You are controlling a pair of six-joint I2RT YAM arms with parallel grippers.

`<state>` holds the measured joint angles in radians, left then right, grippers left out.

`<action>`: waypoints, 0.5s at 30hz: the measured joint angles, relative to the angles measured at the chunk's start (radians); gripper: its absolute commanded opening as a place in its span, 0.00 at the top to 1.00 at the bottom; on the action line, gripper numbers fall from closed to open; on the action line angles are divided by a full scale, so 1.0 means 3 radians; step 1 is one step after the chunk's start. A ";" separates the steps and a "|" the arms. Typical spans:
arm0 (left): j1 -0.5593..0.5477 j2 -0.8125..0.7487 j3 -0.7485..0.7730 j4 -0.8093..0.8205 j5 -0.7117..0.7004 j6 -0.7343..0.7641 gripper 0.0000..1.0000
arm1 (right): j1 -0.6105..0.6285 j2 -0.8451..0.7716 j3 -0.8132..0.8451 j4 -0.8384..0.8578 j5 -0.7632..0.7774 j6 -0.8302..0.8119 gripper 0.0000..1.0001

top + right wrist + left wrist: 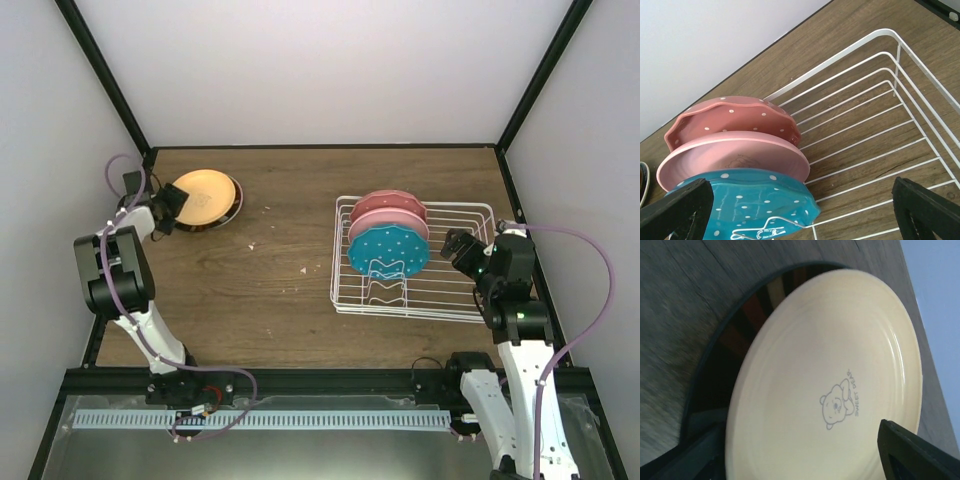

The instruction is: Unload the plates from the dish rack

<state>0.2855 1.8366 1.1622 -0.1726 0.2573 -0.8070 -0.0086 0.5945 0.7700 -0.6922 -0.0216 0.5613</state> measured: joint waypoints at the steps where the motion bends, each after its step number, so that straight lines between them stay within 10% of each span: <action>1: 0.0011 -0.0017 0.0014 -0.0034 -0.0038 0.0008 0.14 | 0.0000 0.0000 0.0000 0.0004 0.0000 0.0000 0.00; 15: -0.0065 -0.0470 0.0427 -0.0562 -0.0729 0.0493 0.16 | 0.0000 0.0001 -0.0001 0.0088 -0.0017 0.0000 0.00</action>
<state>0.2661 1.6955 1.2903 -0.3412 0.0387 -0.6590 -0.0086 0.5949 0.7696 -0.6659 -0.0265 0.5613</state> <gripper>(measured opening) 0.849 0.998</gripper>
